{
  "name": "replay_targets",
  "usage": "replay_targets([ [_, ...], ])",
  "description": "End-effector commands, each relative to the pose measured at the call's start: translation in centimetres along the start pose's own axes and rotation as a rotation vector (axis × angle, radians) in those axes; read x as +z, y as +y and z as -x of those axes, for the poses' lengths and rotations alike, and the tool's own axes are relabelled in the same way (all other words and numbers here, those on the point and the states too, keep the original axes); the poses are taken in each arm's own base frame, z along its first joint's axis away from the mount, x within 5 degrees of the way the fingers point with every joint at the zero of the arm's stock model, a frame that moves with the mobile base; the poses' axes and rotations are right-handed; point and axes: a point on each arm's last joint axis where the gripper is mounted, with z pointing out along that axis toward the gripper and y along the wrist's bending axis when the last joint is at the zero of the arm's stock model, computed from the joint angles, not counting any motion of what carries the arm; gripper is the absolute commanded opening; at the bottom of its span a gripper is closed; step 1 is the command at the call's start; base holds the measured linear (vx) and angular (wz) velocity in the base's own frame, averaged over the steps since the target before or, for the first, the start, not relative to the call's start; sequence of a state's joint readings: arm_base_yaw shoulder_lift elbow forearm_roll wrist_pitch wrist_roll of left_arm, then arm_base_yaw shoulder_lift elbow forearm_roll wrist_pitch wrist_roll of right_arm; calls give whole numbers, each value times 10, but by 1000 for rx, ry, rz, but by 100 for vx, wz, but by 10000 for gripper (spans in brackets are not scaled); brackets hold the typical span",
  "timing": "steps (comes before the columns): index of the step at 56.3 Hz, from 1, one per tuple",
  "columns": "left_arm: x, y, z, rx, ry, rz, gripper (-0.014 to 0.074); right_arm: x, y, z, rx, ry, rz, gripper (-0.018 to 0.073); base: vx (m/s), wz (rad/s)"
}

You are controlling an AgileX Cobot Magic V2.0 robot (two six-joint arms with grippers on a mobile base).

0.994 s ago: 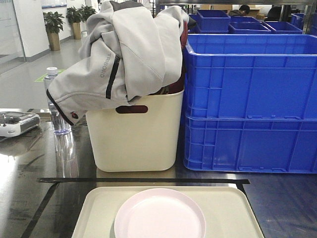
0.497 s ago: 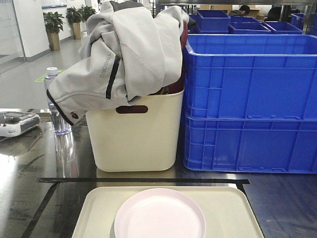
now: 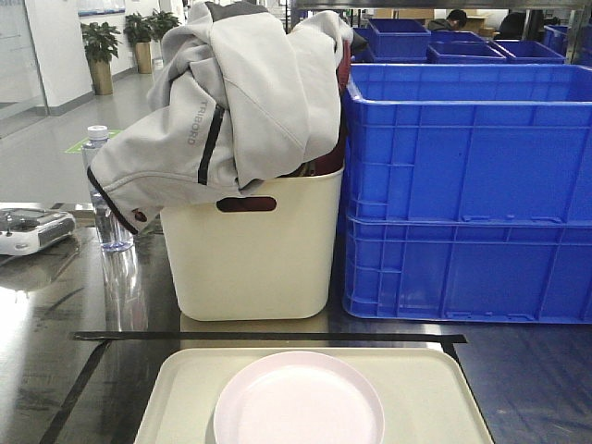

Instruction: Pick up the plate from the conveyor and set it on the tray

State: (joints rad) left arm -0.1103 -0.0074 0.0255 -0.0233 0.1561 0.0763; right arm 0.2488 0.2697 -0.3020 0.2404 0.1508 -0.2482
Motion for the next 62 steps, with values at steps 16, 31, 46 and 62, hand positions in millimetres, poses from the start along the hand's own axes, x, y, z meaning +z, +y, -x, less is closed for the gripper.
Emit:
replay_targets([
  [16,1,1,0,1,-75,11,3,-1,-2,16,-7,-99,-22,-9,0,0],
  [31,1,1,0,1,-75,11,3,-1,-2,16,-7,-99,-22,-9,0,0],
  [46,1,1,0,1,-75,11,3,0,-3,9,-96,-79,-34,-9,0,0],
  [62,1,0,0,1,-75,10,3,-13,-13,-67,-41,-31,-212,-9,0,0],
])
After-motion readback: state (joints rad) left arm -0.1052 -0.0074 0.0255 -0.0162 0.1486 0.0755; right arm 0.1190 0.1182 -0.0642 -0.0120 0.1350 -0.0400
